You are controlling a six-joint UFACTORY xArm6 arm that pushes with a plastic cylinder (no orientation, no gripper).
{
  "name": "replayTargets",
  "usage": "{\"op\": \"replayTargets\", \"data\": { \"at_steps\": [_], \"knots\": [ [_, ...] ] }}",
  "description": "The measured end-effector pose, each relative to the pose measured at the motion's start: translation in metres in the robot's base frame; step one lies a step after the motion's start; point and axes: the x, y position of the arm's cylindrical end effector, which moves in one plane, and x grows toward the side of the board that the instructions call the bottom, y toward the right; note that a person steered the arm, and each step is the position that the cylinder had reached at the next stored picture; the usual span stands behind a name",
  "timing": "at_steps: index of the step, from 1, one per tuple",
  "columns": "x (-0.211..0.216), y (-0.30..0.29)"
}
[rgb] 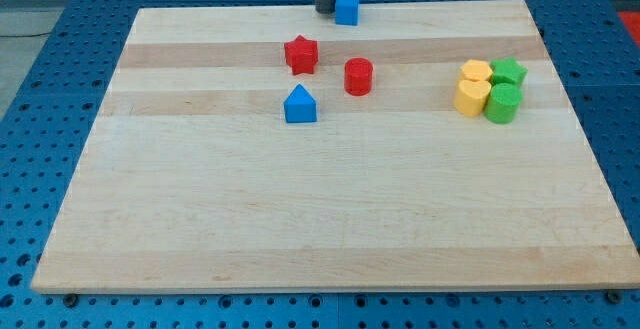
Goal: Move the blue cube to the top right corner of the board
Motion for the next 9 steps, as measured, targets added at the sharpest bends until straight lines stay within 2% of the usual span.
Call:
{"op": "replayTargets", "data": {
  "at_steps": [2,4,9],
  "knots": [
    [0.022,0.045],
    [0.045,0.062],
    [0.081,0.176]
  ]
}}
